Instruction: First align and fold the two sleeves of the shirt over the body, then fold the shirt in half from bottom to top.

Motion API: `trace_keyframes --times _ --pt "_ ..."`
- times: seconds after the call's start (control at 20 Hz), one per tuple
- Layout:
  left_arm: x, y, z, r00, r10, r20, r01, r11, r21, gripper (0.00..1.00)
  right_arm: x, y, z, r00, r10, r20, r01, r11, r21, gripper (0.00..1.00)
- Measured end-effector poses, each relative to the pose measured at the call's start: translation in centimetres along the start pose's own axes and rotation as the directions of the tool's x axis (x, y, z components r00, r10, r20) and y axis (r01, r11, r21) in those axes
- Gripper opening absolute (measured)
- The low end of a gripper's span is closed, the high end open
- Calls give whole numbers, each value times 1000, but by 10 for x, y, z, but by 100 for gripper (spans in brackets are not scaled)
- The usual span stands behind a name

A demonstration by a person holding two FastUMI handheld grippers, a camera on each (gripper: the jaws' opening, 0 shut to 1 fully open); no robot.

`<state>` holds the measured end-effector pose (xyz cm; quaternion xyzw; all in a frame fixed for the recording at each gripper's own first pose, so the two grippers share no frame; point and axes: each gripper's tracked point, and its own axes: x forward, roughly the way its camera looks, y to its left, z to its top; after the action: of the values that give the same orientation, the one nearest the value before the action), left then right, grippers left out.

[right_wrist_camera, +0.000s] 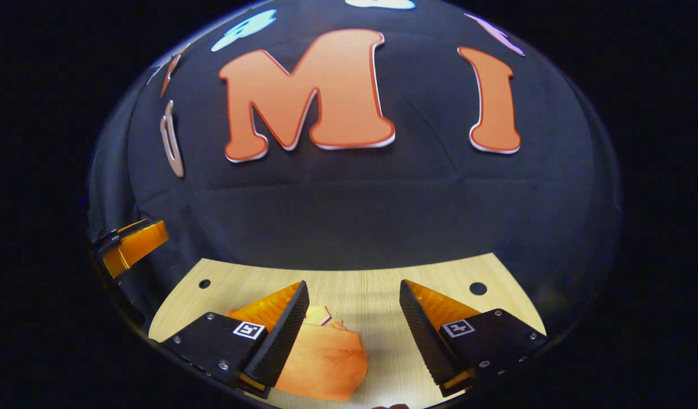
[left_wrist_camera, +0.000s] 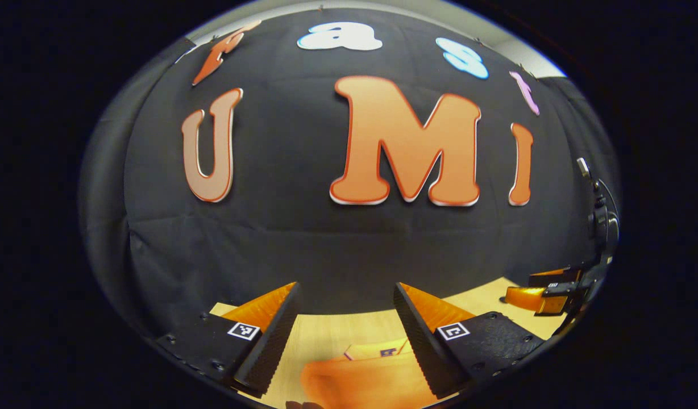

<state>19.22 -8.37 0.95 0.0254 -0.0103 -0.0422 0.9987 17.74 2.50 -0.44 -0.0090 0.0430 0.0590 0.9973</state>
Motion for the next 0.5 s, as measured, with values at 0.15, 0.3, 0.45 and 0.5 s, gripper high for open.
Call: trace_keyframes --times 0.15,0.3,0.45,0.5 --pt "-34 -15 16 999 19 34 -18 999 -31 98 -47 3 29 995 46 86 -44 999 -29 97" --pt "-76 -16 33 995 69 71 -64 995 -75 98 -92 4 39 987 91 134 -84 995 -60 97" --pt "-116 -19 36 988 118 95 -107 987 -116 98 -128 6 44 976 140 167 -130 989 -68 97" --pt "-127 -20 37 985 132 107 -118 985 -128 98 -139 5 46 972 144 186 -131 988 -77 97"
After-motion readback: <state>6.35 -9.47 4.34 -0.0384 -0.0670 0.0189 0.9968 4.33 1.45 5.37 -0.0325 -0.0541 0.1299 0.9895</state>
